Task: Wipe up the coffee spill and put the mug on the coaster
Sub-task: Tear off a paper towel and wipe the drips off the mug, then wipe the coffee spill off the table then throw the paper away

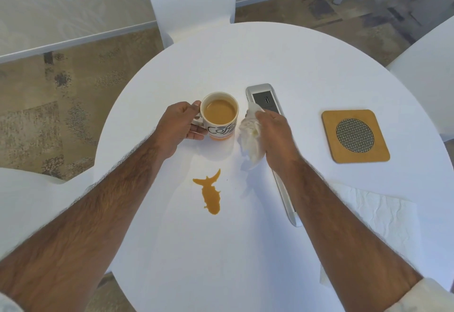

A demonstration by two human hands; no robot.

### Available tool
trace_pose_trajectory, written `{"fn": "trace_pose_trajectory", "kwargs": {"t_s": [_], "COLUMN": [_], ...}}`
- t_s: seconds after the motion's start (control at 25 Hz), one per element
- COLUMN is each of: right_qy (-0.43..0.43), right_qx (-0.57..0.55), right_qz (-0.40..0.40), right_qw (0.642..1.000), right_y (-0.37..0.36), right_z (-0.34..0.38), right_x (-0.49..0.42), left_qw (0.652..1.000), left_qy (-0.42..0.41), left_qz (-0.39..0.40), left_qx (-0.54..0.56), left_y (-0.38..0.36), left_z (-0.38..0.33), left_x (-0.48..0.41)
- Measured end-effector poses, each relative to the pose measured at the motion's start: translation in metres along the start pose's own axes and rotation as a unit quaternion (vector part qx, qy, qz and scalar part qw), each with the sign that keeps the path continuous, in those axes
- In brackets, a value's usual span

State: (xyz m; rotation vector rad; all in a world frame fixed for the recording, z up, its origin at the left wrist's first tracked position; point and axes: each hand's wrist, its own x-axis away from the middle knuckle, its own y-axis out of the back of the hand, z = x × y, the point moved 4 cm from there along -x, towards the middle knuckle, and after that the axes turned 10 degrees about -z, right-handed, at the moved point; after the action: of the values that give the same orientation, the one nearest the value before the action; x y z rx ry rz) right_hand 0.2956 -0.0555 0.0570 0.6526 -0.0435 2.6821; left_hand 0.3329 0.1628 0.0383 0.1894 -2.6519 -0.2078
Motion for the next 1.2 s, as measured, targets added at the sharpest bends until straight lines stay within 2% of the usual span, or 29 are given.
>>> {"fn": "trace_pose_trajectory", "kwargs": {"t_s": [0.08,0.16,0.2,0.24,0.28,0.36,0.4,0.44,0.52,0.72,0.88,1.04,1.2], "right_qy": [-0.009,-0.038,-0.069,-0.106,-0.14,-0.188,-0.198,-0.196,-0.169,-0.079,-0.081,-0.089,-0.11], "right_qx": [-0.041,-0.098,-0.133,-0.167,-0.202,-0.249,-0.258,-0.258,-0.239,-0.074,-0.071,-0.112,-0.075], "right_qz": [-0.005,0.013,0.024,0.036,0.047,0.087,0.105,0.116,0.118,0.079,0.054,0.087,0.157], "right_qw": [0.999,0.994,0.988,0.98,0.968,0.946,0.94,0.939,0.949,0.991,0.993,0.986,0.979], "right_y": [0.02,0.037,0.043,0.047,0.048,0.041,0.035,0.029,0.022,0.026,0.04,0.045,0.037], "right_z": [-0.003,-0.007,-0.011,-0.013,-0.016,-0.018,-0.018,-0.02,-0.026,-0.025,-0.023,-0.013,-0.015], "right_x": [0.006,0.016,0.022,0.029,0.037,0.056,0.066,0.074,0.084,0.088,0.083,0.086,0.095], "left_qw": [0.996,0.967,0.952,0.953,0.969,0.998,0.996,0.991,0.99,0.986,0.975,0.967,0.961], "left_qy": [-0.019,-0.08,-0.107,-0.118,-0.102,0.015,0.074,0.106,0.108,0.076,0.098,0.104,0.085], "left_qz": [-0.058,-0.208,-0.262,-0.266,-0.223,-0.044,0.033,0.076,0.078,-0.01,-0.053,-0.01,0.018], "left_qx": [-0.06,-0.12,-0.113,-0.085,-0.035,0.03,0.032,0.028,0.046,0.149,0.194,0.234,0.261], "left_y": [0.01,0.034,0.043,0.043,0.033,-0.003,-0.019,-0.029,-0.035,-0.022,0.008,0.016,0.014], "left_z": [-0.004,-0.009,-0.01,-0.01,-0.008,0.006,0.011,0.017,0.026,0.028,0.033,0.027,0.027], "left_x": [0.004,0.018,0.031,0.048,0.07,0.116,0.137,0.149,0.155,0.15,0.143,0.142,0.144]}}
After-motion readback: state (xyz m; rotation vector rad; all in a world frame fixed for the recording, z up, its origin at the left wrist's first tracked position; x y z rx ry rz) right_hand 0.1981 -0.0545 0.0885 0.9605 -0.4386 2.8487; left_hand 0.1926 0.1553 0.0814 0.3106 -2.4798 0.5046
